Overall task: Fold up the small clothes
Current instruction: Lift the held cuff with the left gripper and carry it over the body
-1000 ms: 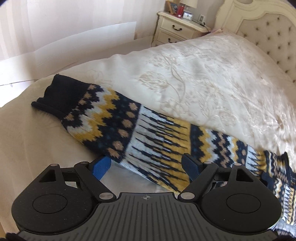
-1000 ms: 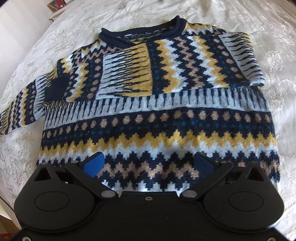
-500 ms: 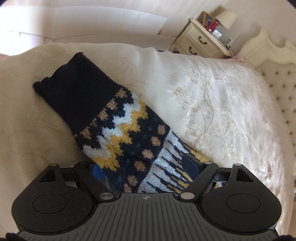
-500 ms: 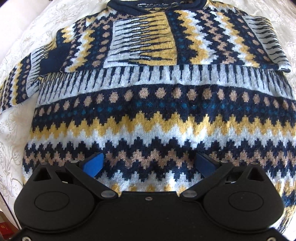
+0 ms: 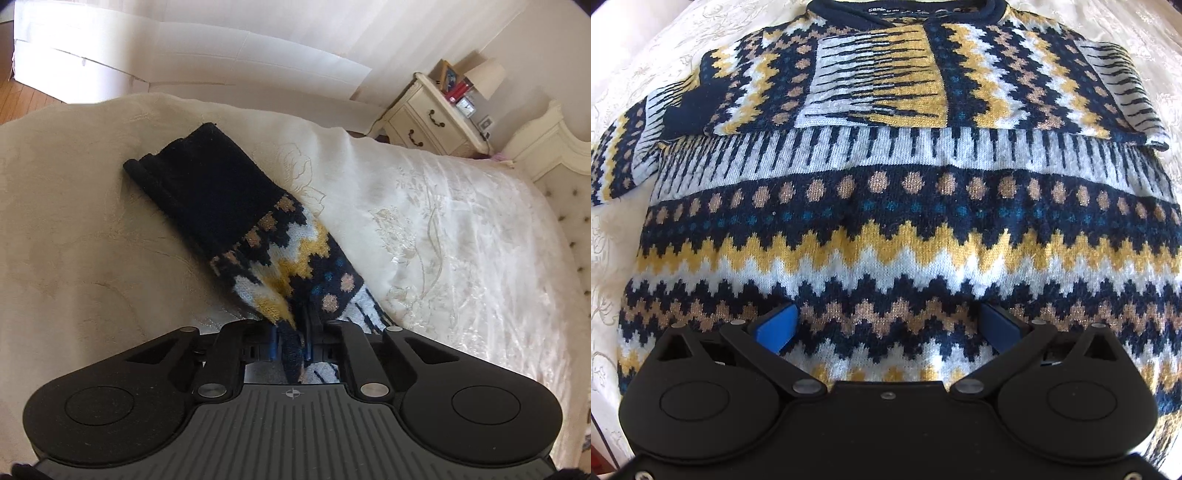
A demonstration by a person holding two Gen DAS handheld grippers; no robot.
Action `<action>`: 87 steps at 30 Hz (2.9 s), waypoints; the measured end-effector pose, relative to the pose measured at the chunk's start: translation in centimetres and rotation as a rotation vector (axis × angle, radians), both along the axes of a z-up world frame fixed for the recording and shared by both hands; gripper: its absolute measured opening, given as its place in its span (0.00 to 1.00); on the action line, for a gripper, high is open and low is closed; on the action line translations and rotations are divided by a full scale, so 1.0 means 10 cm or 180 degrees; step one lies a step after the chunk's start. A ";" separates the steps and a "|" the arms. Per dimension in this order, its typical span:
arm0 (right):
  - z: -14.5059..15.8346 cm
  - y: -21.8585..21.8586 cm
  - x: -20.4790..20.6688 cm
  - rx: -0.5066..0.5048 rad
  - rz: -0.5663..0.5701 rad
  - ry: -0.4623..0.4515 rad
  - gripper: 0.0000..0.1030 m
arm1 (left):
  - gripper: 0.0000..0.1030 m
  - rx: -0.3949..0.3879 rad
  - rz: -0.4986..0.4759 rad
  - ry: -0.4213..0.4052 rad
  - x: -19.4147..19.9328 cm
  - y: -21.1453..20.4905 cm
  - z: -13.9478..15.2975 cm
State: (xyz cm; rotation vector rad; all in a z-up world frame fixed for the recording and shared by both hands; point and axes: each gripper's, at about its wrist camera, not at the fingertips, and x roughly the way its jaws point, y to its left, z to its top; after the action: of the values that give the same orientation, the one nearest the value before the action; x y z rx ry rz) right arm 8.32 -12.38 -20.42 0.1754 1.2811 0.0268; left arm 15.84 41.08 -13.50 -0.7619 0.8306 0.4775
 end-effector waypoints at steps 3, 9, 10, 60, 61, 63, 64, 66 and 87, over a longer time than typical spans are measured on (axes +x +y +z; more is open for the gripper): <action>0.02 -0.05 0.03 0.0112 0.0026 0.0037 1.00 | 0.06 0.0233 -0.0105 -0.0082 -0.04 -0.13 0.19; 0.13 -0.24 0.00 0.0301 0.0050 -0.0051 0.99 | 0.06 0.0654 -0.0425 -0.0334 -0.06 -0.58 0.66; 0.15 -0.27 -0.01 0.0330 0.0047 -0.0074 0.98 | 0.06 0.0728 -0.0493 -0.0374 -0.07 -0.67 0.73; 0.85 -0.48 -0.25 0.0504 -0.0033 -0.0544 0.94 | 0.56 0.0259 -0.0033 -0.0269 0.24 -0.76 0.31; 0.85 -0.48 -0.25 0.0499 -0.0046 -0.0538 0.94 | 0.56 0.0192 0.0044 -0.0296 0.23 -0.71 0.30; 0.84 -0.48 -0.25 0.0482 -0.0071 -0.0521 0.94 | 0.56 0.0050 0.0199 -0.0354 0.21 -0.60 0.28; 0.84 -0.48 -0.25 0.0477 -0.0081 -0.0514 0.94 | 0.56 -0.0006 0.0269 -0.0371 0.20 -0.55 0.26; 0.83 -0.48 -0.25 0.0471 -0.0098 -0.0501 0.94 | 0.56 -0.0091 0.0380 -0.0373 0.19 -0.47 0.23; 0.84 -0.63 -0.26 0.0570 0.0156 -0.0532 0.94 | 0.08 0.0700 -0.0752 -0.0981 -0.06 -1.30 1.17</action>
State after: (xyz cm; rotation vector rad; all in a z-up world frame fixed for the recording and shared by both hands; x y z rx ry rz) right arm 5.73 -18.72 -12.01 0.2896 1.1154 0.1950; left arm 15.25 28.06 -1.84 -0.5093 0.5597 0.2268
